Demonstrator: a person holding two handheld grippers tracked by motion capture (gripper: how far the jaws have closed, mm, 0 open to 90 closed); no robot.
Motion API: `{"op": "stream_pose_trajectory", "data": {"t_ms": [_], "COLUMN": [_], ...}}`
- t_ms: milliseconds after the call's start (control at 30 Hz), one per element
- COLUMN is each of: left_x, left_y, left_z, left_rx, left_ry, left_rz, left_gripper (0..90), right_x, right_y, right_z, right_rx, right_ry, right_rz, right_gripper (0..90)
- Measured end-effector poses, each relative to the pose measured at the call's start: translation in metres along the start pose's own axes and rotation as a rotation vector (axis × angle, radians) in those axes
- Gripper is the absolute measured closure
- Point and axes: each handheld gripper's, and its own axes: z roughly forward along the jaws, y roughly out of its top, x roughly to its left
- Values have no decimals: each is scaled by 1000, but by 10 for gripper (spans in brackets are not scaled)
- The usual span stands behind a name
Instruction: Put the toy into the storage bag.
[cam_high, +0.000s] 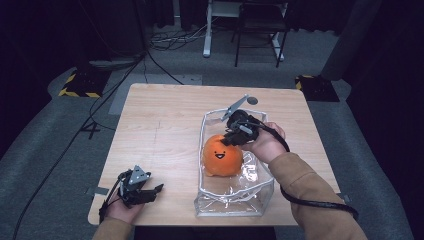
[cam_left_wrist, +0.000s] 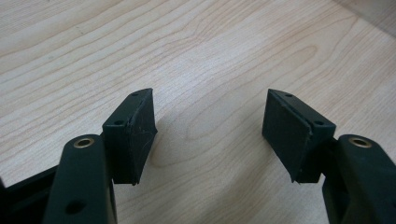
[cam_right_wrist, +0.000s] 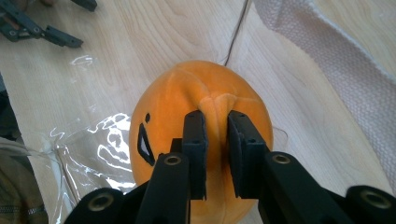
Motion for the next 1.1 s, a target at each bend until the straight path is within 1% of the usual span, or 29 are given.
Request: {"op": "stream_pose_trajectory", "data": {"t_ms": [300, 433, 600, 767, 867, 967, 1100], "left_x": [0, 0, 0, 0, 0, 0, 0], "left_y": [0, 0, 0, 0, 0, 0, 0], "left_z": [0, 0, 0, 0, 0, 0, 0], "left_rx": [0, 0, 0, 0, 0, 0, 1], "left_ry": [0, 1, 0, 0, 0, 0, 0], "left_rz": [0, 0, 0, 0, 0, 0, 1], "left_gripper": [352, 351, 351, 351, 351, 351, 351], "right_x": [0, 1, 0, -2, -4, -4, -3], "right_y": [2, 2, 2, 0, -2, -3, -3], "right_z": [5, 7, 9, 7, 5, 5, 4], "right_rx": [43, 60, 76, 59, 59, 57, 47], "right_ry": [0, -5, -1, 12, 15, 20, 21], "right_rz": [12, 10, 25, 36, 52, 47, 29], "right_gripper": [757, 746, 713, 691, 660, 635, 607]}}
